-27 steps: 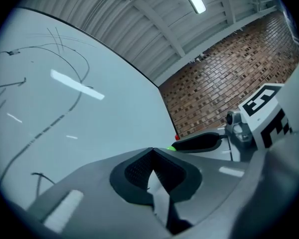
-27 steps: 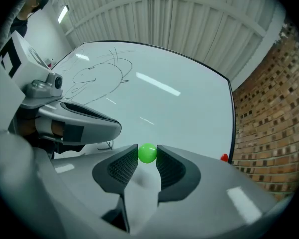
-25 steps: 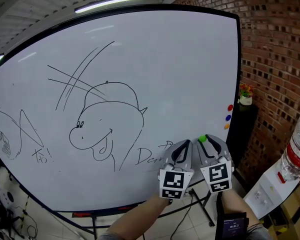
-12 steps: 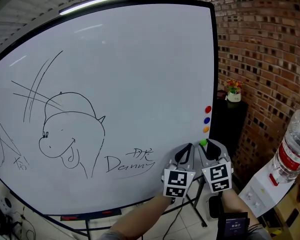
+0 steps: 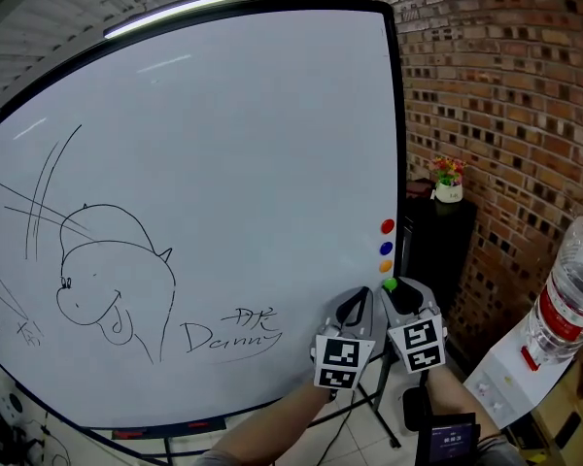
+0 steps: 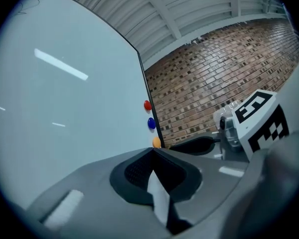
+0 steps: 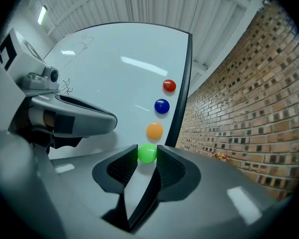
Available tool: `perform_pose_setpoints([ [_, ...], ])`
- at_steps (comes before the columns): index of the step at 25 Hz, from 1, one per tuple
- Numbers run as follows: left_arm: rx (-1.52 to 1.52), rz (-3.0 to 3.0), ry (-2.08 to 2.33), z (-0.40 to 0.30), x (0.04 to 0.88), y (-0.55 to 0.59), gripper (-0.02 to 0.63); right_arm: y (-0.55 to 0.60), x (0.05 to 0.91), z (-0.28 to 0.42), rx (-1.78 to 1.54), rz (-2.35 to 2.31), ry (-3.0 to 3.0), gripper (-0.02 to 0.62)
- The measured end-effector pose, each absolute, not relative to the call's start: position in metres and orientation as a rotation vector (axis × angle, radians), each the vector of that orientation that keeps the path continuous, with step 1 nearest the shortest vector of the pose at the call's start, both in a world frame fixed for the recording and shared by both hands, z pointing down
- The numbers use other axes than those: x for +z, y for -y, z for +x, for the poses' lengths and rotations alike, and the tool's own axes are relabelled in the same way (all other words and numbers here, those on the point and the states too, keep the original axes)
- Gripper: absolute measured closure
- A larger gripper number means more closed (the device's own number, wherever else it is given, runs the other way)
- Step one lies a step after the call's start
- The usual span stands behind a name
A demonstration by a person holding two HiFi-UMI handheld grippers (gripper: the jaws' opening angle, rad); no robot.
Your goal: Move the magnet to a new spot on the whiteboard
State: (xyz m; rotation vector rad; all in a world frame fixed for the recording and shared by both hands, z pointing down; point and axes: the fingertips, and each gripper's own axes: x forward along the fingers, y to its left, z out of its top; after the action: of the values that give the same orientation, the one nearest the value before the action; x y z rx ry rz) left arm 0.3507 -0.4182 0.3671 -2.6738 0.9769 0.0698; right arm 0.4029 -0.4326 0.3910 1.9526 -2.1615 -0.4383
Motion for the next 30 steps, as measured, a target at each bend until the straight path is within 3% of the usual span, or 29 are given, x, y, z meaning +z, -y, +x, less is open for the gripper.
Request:
perform_pose_setpoints([
  [30,0.081,-2.654,-0.988,0.344,0.362,0.429,0.607,0.459,0.400,0.401,-0.405,1.864,2.166,0.462],
])
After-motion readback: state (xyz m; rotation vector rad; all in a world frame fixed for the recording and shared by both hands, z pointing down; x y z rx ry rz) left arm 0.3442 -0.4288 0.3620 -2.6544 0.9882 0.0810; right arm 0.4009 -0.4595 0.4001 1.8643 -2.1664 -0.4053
